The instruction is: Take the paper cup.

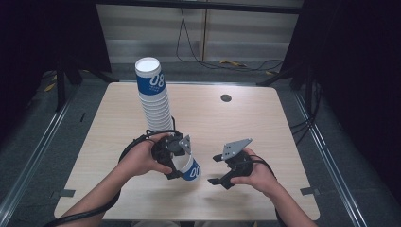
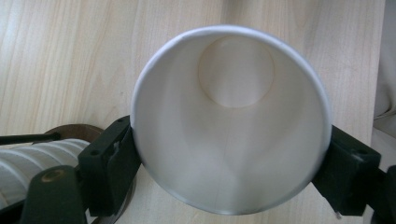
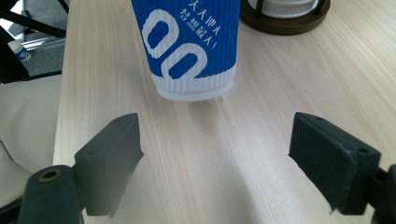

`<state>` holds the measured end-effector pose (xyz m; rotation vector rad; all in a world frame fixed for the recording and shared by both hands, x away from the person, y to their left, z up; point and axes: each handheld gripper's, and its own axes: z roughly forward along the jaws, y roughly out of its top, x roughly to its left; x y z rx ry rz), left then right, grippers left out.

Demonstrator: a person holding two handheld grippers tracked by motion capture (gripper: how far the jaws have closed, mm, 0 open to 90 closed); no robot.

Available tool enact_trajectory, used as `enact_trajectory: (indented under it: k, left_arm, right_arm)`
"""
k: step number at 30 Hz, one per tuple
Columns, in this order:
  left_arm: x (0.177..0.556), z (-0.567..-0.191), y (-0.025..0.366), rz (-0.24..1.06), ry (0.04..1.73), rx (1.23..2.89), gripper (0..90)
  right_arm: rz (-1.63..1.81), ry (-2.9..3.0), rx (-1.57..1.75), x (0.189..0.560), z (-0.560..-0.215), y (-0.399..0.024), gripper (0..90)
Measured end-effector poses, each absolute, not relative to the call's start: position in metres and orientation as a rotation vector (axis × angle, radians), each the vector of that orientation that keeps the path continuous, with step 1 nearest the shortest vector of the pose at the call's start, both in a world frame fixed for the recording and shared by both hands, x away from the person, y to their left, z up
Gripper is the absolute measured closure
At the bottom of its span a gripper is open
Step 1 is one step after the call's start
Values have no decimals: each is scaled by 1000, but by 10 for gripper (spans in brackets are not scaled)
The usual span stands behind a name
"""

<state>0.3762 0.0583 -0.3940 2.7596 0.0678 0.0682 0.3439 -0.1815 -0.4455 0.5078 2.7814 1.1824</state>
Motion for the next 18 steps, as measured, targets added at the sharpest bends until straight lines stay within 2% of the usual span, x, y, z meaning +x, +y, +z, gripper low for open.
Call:
enact_trajectory:
  k: [18]
  left_arm:
    - [372,-407,41,64,-24,2858,165]
  right_arm:
    - [1165,2792,519,342,-451,-187,159]
